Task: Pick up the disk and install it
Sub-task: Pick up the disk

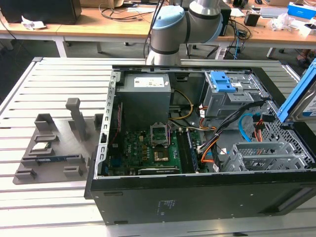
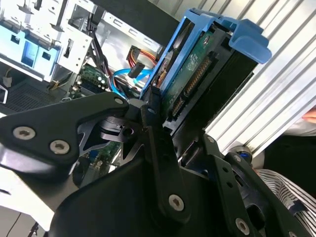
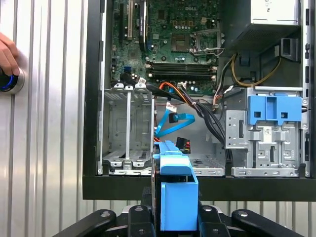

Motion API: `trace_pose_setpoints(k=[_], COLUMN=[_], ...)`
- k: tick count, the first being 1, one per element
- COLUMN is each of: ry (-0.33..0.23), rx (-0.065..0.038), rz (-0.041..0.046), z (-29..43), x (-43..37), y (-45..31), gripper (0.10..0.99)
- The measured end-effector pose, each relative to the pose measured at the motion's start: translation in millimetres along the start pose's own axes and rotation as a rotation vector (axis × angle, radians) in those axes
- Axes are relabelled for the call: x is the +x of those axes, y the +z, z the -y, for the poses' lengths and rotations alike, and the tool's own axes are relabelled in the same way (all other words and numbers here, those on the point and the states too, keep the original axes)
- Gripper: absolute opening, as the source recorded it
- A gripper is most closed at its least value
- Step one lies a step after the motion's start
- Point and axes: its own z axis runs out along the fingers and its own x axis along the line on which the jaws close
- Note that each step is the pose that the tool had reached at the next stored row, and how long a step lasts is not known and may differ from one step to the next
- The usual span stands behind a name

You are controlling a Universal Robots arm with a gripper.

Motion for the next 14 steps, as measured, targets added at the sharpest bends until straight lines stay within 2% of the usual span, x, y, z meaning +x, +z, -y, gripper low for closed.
trace_pose_setpoints(k=[10, 14], ry=[0.000, 0.000], rx=[0.000, 0.000], rz=[-0.0001, -0.0002], z=[-0.3, -0.4], x=[16.6, 26.3], y=[0.1, 0.2], gripper=[0.365, 0.365])
